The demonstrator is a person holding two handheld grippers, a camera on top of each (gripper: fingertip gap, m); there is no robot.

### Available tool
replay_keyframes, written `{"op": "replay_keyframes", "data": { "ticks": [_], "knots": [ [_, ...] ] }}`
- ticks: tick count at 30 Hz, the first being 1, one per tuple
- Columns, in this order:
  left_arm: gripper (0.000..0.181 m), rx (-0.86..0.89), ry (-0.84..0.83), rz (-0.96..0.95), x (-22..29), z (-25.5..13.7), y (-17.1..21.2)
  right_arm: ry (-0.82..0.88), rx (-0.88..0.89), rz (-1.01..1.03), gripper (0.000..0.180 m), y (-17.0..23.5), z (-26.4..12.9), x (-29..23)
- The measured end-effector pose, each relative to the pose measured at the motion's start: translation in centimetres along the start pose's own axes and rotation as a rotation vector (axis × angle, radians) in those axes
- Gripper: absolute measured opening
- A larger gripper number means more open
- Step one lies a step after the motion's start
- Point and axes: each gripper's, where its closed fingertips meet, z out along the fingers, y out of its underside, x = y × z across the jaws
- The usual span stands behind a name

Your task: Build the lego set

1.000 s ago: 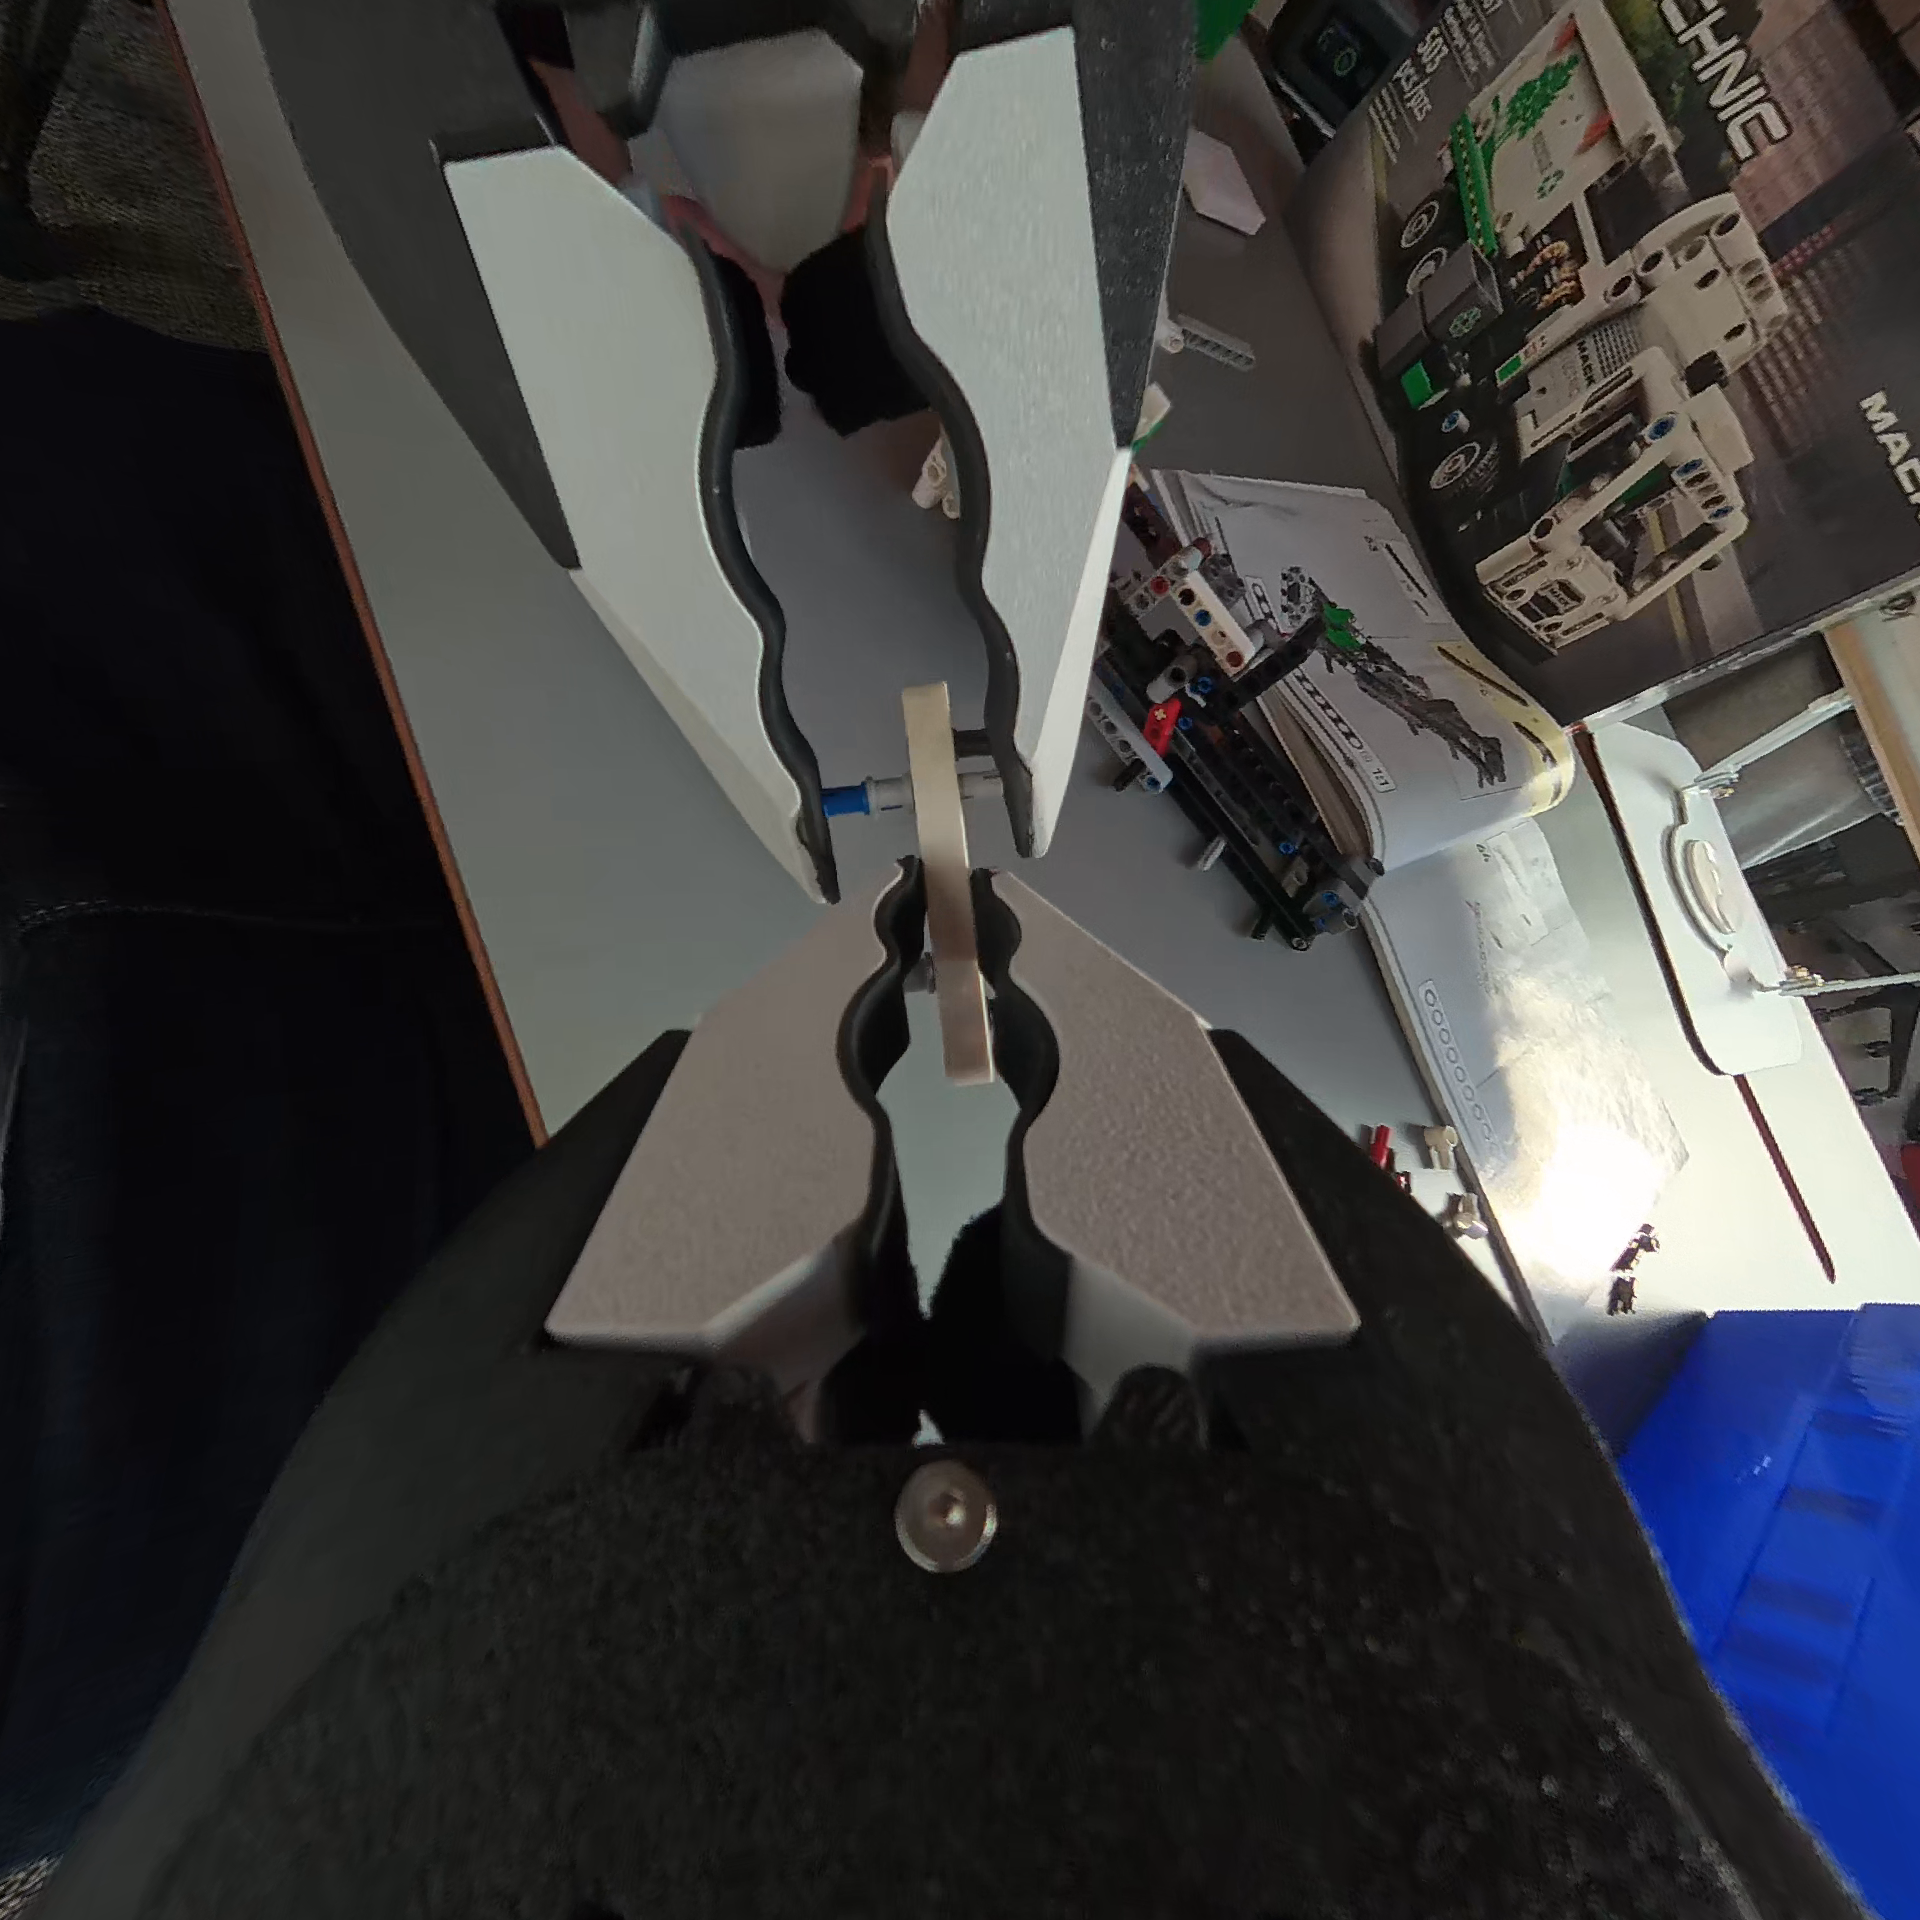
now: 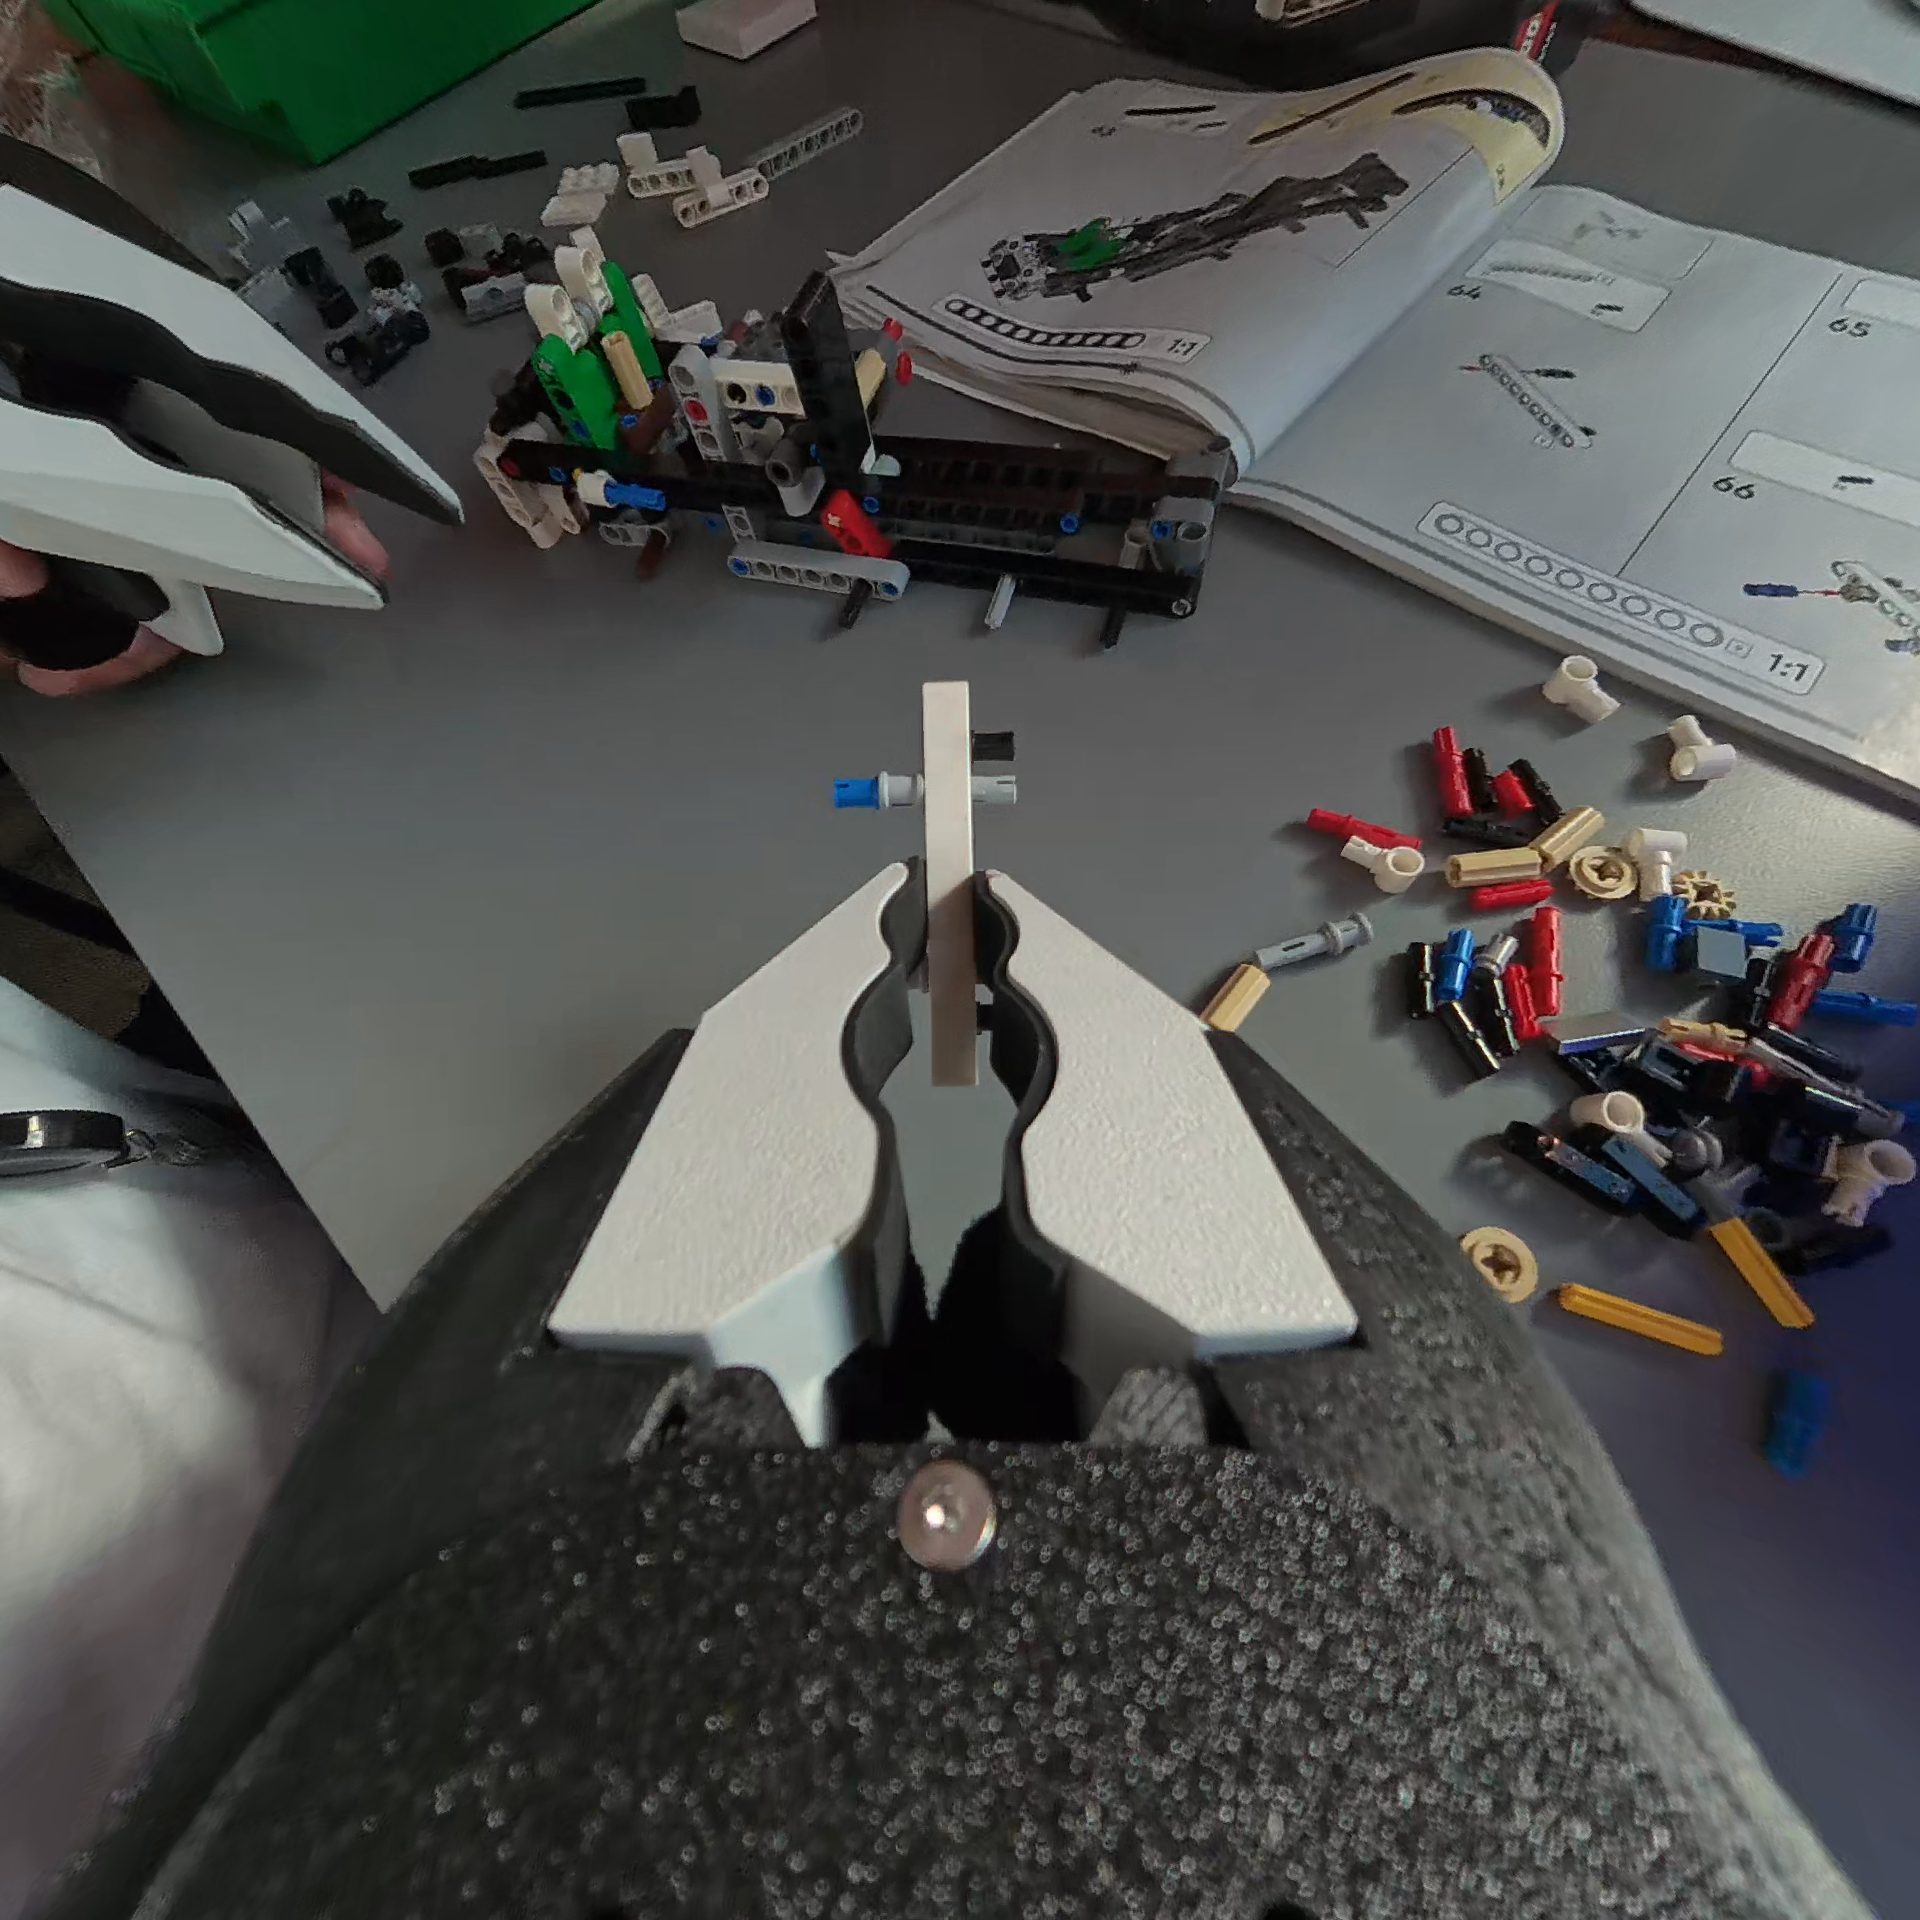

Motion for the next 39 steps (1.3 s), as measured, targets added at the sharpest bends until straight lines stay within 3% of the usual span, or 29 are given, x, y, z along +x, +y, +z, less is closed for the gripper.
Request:
{"op": "replay_keyframes", "data": {
  "ticks": [4,9,16,19,22,25,29,34,39],
  "knots": [
    [0.028,-0.051,0.049,-0.106,-0.4,0.5,0.6,-0.118,-0.150,-0.022,0.007,0.7,1.3,-1.7],
    [0.028,-0.040,0.077,-0.146,-0.5,0.4,0.4,-0.121,-0.293,-0.074,0.007,1.7,3.7,-2.9],
    [0.028,-0.003,0.041,-0.078,-0.3,0.2,-0.3,-0.131,-0.267,-0.104,0.012,1.3,4.7,-3.4],
    [0.027,0.046,0.051,0.008,0.2,-0.6,-4.7,-0.116,-0.229,-0.104,0.022,0.9,4.4,-3.2],
    [0.027,0.019,0.055,0.176,-1.2,-0.7,-10.9,-0.114,-0.084,-0.070,0.023,-0.9,2.7,-2.8],
    [0.047,-0.231,0.047,0.380,-4.1,3.2,-13.3,-0.105,0.091,-0.040,0.023,-2.2,0.4,-1.8],
    [0.063,-0.514,-0.037,0.651,-9.4,13.0,-13.2,-0.139,0.198,0.041,0.023,-2.6,-1.9,-1.6],
    [0.083,-0.735,0.186,0.623,-9.6,22.1,-9.2,-0.132,0.229,0.054,0.023,-1.8,-2.7,-1.9],
    [0.083,-0.797,0.218,0.589,-11.0,24.9,-6.2,-0.155,0.248,0.073,0.023,-1.1,-3.3,-2.1]
  ]
}}
